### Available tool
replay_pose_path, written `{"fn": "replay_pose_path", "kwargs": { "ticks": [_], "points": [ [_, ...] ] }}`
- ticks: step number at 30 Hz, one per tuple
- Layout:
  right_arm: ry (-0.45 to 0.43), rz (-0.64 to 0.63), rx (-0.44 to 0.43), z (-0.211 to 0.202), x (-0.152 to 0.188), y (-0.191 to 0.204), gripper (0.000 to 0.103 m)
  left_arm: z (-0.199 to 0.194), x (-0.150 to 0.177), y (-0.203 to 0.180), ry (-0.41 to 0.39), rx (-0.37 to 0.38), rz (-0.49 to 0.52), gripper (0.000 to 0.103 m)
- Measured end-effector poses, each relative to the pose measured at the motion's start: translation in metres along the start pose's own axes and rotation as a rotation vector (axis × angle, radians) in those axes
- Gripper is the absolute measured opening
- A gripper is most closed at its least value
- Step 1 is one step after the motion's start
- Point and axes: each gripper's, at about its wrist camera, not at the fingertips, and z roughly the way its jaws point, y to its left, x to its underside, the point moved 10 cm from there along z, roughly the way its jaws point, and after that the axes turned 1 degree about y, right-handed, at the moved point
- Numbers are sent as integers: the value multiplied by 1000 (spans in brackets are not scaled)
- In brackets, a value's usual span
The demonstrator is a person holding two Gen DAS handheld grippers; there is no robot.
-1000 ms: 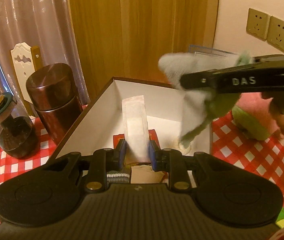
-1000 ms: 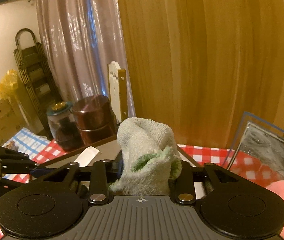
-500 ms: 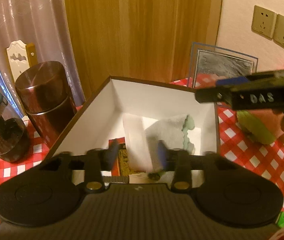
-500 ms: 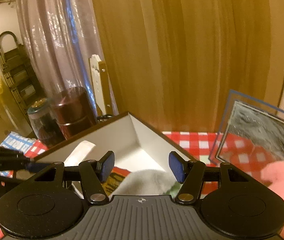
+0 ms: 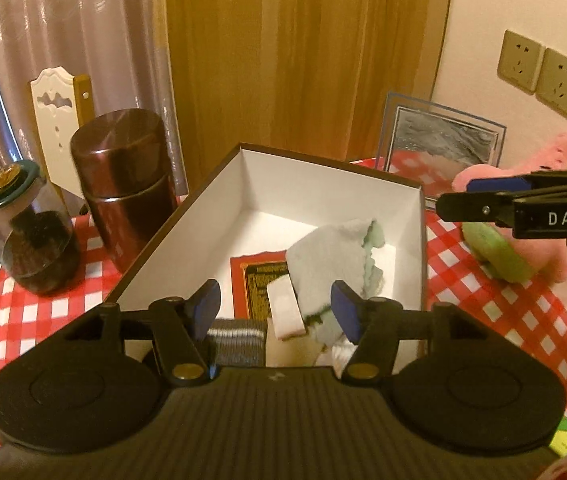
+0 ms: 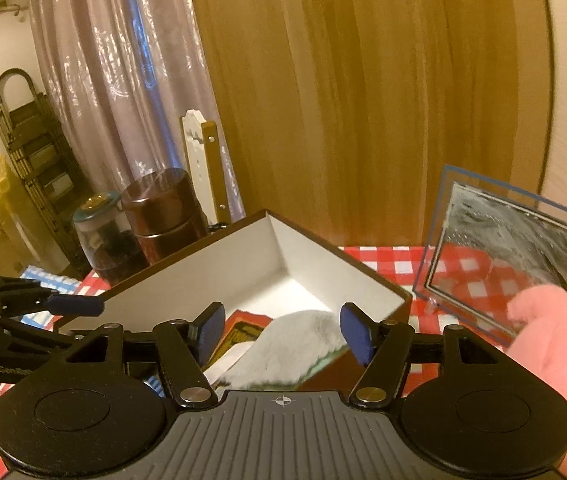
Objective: Organize soft objects
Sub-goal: 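Open both grippers over the shoebox to drop the white strip and grey-green towel, then move both grippers back toward the cloths beside the jar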
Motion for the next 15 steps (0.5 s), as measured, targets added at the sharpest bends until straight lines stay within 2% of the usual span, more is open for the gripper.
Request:
{"fn": "replay_pose_path", "kwargs": {
  "ticks": [8,15],
  "points": [
    [-31,79,46,-46,19,-2,69,-46,19,-6,-19,17,-7,59],
    [-63,129,72,-94,38,11,72,-83,38,-15,-23,39,-17,59]
  ]
}}
